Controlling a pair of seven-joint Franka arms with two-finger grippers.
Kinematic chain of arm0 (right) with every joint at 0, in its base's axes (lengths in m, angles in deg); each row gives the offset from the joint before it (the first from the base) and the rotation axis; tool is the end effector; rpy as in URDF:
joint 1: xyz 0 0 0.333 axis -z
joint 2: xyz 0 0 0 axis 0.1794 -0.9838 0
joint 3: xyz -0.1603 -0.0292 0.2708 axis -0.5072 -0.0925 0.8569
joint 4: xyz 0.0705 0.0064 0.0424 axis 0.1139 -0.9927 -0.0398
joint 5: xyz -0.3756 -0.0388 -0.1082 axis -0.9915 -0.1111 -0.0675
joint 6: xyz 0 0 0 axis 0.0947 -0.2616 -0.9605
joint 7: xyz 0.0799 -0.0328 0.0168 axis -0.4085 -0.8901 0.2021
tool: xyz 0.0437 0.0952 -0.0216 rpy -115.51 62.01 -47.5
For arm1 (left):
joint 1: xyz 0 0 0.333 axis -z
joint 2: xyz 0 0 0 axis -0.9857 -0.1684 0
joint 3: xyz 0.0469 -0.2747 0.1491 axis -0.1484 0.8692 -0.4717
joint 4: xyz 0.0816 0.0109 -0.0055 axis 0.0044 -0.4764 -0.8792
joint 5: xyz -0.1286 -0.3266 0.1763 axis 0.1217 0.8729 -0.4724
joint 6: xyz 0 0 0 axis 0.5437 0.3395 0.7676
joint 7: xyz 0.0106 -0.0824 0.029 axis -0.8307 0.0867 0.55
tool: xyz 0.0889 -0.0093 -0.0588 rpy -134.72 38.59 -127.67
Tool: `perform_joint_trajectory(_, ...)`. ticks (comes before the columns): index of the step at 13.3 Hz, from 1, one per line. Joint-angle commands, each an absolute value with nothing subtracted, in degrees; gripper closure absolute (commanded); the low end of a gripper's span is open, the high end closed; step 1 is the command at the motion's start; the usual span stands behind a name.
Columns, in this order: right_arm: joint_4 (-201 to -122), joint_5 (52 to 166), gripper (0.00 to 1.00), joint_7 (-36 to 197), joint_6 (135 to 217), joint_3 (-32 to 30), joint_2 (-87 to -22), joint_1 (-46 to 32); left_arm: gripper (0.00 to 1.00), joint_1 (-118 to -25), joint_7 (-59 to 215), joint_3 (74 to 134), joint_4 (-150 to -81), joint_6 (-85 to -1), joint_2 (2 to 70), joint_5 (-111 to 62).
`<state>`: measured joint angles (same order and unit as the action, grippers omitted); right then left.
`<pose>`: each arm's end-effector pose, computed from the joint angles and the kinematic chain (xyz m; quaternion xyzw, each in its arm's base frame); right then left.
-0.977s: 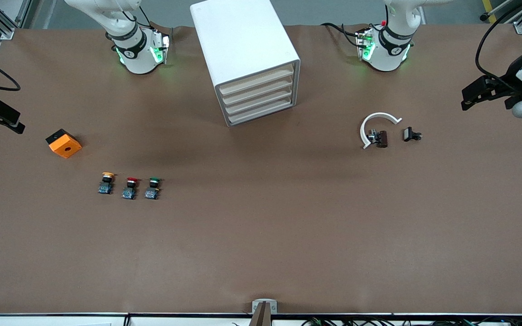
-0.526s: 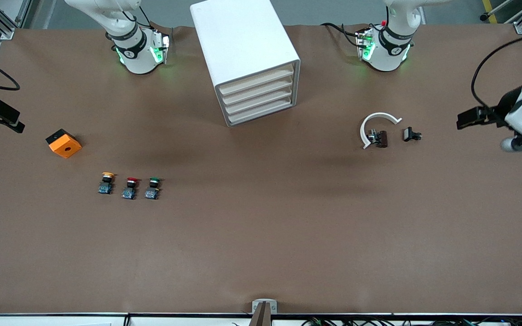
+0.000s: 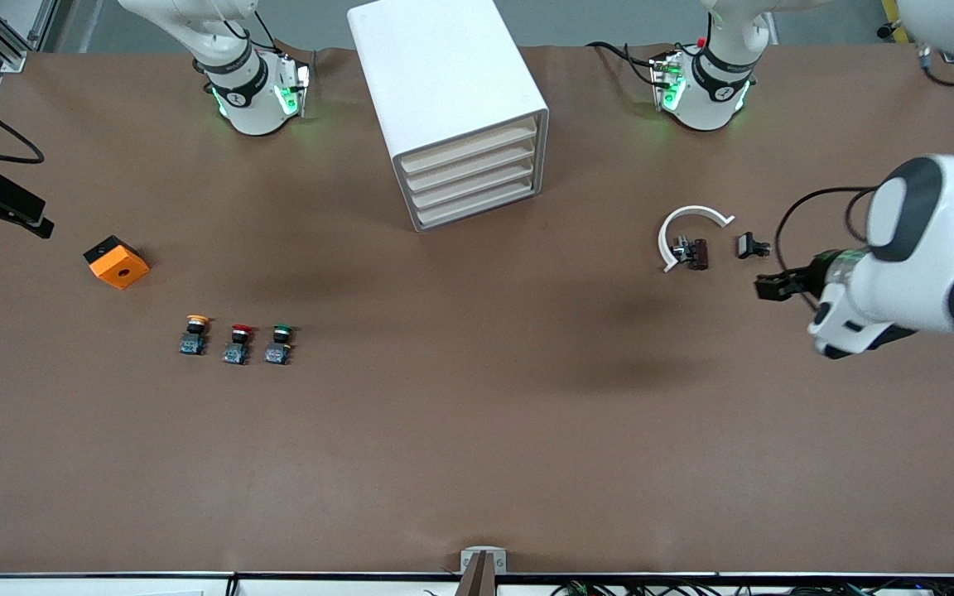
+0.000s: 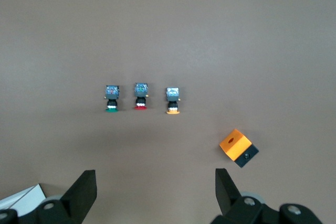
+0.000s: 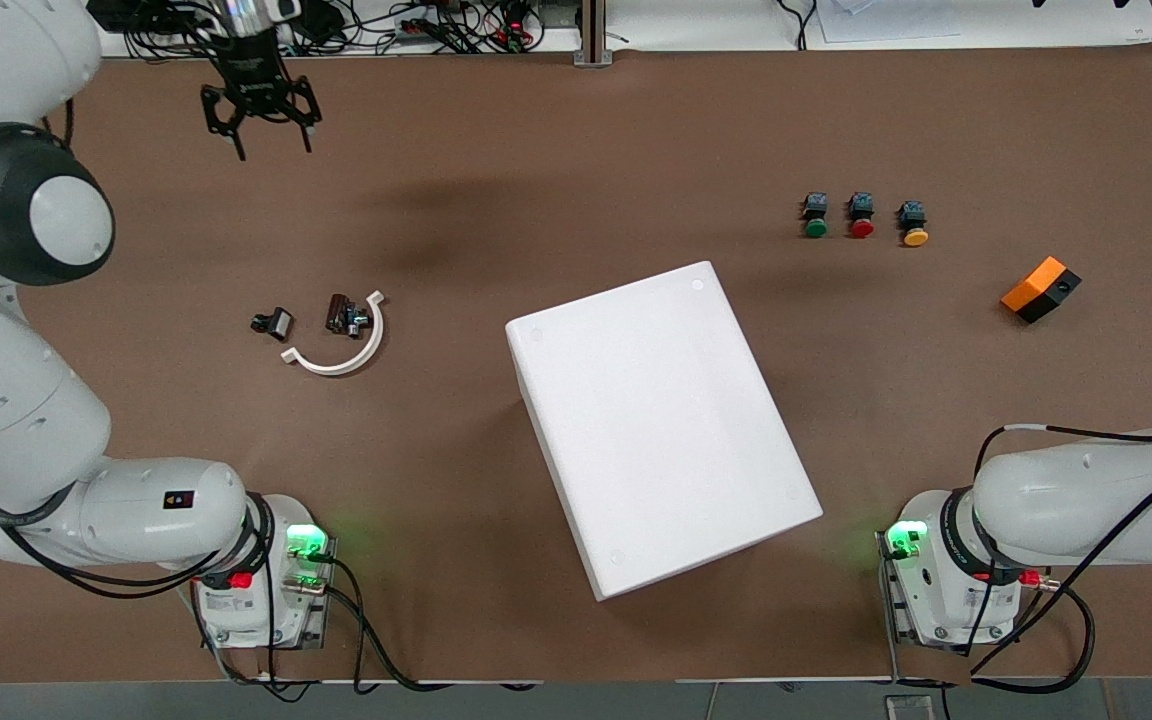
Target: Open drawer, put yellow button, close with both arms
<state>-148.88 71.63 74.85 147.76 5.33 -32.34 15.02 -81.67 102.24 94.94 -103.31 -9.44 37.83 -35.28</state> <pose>0.5558 -0.0376 0.6405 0.9992 -0.0399 -0.0014 0.0031 0.6123 -0.0692 0.3885 -0.9504 -0.1879 0.2391 0.0650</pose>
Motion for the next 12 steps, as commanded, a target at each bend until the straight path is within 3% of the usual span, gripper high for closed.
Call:
perform_joint_trajectory(1, -148.6, 71.76, 0.0, 76.16, 144.94, 5.39, -32.97, 16.93, 0.0, -80.14, 113.4, 95.49, -102.36, -8.75, 34.18, -29.71)
perform_joint_trajectory(7, -153.16, 71.67, 0.0, 76.16, 148.07, 5.3, -43.76, 18.51, 0.0, -72.49, 146.79, 95.49, -102.98, -9.01, 28.82, -19.18)
perform_joint_trajectory(12, -176.43, 71.5, 0.0, 80.11, 182.14, 5.3, -44.48, 20.0, 0.0, -63.54, 176.34, 95.58, -102.63, -9.01, 26.27, -15.71)
